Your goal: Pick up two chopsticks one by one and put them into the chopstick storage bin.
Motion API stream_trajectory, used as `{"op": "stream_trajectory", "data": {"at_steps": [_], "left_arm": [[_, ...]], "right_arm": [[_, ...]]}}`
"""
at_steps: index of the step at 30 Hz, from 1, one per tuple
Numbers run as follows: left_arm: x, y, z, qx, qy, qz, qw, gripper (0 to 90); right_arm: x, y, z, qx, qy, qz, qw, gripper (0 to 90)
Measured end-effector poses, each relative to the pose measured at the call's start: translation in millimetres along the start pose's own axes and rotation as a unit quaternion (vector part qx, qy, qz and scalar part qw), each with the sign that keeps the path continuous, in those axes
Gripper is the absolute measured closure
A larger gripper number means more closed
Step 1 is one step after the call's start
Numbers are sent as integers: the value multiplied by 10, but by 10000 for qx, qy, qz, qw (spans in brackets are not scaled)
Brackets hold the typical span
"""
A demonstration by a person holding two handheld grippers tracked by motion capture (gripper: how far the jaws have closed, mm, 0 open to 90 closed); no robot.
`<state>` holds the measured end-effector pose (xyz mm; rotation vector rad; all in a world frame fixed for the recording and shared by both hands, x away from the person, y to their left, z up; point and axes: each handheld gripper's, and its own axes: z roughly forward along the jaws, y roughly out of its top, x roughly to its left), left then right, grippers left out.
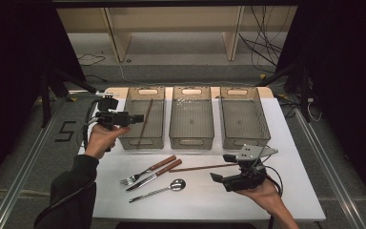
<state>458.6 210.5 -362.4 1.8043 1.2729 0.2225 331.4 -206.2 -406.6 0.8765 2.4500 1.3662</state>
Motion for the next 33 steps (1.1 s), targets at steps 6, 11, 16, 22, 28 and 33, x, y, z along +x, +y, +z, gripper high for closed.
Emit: {"op": "stream_trajectory", "data": {"at_steps": [6, 11, 16, 22, 28, 33], "left_arm": [[-151, -230, -200, -253, -271, 165, 9992, 204], [-268, -431, -282, -410, -486, 320, 9975, 189], [-363, -624, -285, -404, -647, 486, 9959, 182], [-421, -877, -266, -334, -736, 615, 9948, 174], [-470, -1089, -296, -428, -894, 633, 9931, 170], [-514, -1219, -270, -447, -916, 660, 9926, 169]], "right_arm": [[-83, 134, 49, 306, -72, -190, 9993, 222], [-153, 274, 142, 678, -155, -403, 9968, 234], [-237, 391, 290, 1191, -95, -552, 9913, 246], [-254, 448, 528, 1933, 4, -864, 9773, 288], [-283, 439, 742, 2451, 105, -1151, 9626, 340], [-288, 421, 882, 2864, 153, -1359, 9483, 385]]}}
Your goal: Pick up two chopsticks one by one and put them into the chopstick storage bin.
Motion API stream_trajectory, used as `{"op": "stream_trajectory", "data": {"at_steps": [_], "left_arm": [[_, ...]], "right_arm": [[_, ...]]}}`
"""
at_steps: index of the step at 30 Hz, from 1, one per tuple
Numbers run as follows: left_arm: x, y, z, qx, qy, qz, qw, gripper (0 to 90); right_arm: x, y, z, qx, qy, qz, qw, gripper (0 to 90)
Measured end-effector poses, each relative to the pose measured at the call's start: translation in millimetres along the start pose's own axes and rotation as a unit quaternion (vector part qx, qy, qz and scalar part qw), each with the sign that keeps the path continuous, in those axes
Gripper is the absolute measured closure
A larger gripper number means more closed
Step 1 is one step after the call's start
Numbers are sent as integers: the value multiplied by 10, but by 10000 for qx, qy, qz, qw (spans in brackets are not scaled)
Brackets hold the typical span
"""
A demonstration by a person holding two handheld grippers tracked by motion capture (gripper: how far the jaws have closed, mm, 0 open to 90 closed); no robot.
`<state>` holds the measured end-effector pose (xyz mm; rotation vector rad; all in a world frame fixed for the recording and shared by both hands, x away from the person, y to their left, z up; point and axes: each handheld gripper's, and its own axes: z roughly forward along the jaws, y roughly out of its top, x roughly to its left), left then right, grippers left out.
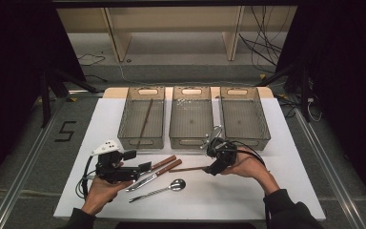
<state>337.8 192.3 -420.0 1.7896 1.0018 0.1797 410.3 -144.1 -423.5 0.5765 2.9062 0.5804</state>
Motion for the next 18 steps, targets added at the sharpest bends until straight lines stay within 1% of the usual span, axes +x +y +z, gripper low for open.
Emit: {"op": "stream_trajectory", "data": {"at_steps": [1, 2, 4, 7, 8, 10, 11, 13, 14, 15, 17, 18], "left_arm": [[-7, -17, 2, 25, -9, 38, 10000, 169], [-20, -35, 4, 23, -33, 29, 10000, 169], [-39, -66, 7, 23, -45, 88, 9999, 169], [-63, -109, 22, 40, 17, 173, 9998, 169], [-67, -121, 22, 37, 34, 216, 9998, 169], [-80, -140, 18, 25, 42, 265, 9996, 169], [-86, -148, 14, 29, 48, 278, 9996, 169], [-93, -164, 3, 7, 49, 281, 9996, 169], [-100, -175, -1, -19, 44, 254, 9997, 169], [-102, -184, -7, -13, 52, 267, 9996, 169], [-103, -202, -16, -39, 61, 243, 9997, 169], [-102, -208, -20, -55, 63, 240, 9997, 169]], "right_arm": [[-1, 10, 28, 51, 10, -59, 10000, 398], [-5, 20, 45, 161, 47, -103, 9998, 409], [-19, 33, 86, 249, 80, -246, 9994, 436], [-31, 59, 150, 422, 61, -299, 9986, 467], [-31, 68, 171, 462, 72, -245, 9986, 480], [-45, 79, 212, 553, 72, -318, 9979, 505], [-44, 83, 236, 565, 51, -323, 9979, 513], [-50, 94, 276, 677, 43, -374, 9970, 528], [-56, 97, 289, 779, 63, -420, 9961, 542], [-65, 102, 308, 800, 64, -477, 9956, 558], [-70, 112, 332, 884, 88, -485, 9949, 579], [-69, 116, 347, 877, 70, -465, 9950, 591]]}}
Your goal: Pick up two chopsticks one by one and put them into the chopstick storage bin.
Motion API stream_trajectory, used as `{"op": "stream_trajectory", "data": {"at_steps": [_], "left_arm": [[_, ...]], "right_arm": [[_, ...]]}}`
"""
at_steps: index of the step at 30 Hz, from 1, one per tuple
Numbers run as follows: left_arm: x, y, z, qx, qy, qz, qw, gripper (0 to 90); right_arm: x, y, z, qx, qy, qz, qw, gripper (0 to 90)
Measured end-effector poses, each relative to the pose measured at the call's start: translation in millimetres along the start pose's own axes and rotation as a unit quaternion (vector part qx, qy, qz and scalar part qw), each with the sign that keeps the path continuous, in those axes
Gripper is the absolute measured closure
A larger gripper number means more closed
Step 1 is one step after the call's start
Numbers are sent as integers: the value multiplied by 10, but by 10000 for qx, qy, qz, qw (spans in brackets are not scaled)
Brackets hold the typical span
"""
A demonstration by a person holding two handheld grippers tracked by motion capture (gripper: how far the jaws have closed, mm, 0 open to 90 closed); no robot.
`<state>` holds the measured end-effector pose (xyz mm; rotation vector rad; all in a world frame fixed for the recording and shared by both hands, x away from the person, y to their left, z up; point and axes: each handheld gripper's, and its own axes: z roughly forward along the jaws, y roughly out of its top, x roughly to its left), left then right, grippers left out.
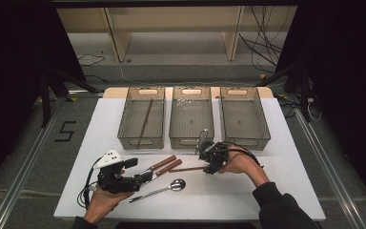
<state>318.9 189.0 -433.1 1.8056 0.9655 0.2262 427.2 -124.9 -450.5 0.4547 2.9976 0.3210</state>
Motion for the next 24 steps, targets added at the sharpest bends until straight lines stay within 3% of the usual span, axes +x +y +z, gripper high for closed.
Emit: {"op": "stream_trajectory", "data": {"at_steps": [8, 17, 24], "left_arm": [[-8, -24, -9, 6, -11, -22, 10000, 169], [-8, -23, -14, 0, -13, -15, 10000, 169], [-11, -20, -12, 11, -17, 5, 10000, 168]], "right_arm": [[-27, 68, 59, 175, 110, -47, 9998, 671], [-14, 128, 79, 424, 235, -266, 9985, 770], [56, 132, 73, 486, 199, -729, 9960, 815]]}}
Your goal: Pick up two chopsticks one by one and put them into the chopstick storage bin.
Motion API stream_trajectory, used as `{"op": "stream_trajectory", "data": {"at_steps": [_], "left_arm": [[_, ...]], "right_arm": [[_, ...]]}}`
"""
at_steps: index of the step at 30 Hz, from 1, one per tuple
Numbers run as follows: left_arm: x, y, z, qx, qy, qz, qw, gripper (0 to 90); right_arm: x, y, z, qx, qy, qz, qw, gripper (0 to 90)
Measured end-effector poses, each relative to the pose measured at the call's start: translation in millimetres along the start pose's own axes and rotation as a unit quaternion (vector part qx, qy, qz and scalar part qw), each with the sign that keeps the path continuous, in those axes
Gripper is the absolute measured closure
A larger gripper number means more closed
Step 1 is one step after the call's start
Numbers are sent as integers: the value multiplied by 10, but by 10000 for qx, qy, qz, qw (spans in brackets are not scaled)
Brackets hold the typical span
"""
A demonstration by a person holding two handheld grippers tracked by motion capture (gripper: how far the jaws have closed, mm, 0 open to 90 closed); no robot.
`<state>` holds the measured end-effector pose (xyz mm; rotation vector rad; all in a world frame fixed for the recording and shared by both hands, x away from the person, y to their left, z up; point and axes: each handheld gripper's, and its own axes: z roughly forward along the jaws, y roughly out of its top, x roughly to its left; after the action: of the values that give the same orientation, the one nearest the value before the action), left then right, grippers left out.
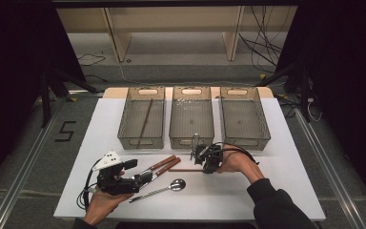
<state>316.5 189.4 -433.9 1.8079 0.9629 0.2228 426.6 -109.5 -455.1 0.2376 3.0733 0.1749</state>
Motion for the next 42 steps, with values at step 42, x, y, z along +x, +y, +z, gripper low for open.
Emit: {"op": "stream_trajectory", "data": {"at_steps": [42], "left_arm": [[-28, 99, 57, -45, -32, -242, 9997, 169]], "right_arm": [[8, -223, -592, -1966, -65, 1292, 9719, 855]]}}
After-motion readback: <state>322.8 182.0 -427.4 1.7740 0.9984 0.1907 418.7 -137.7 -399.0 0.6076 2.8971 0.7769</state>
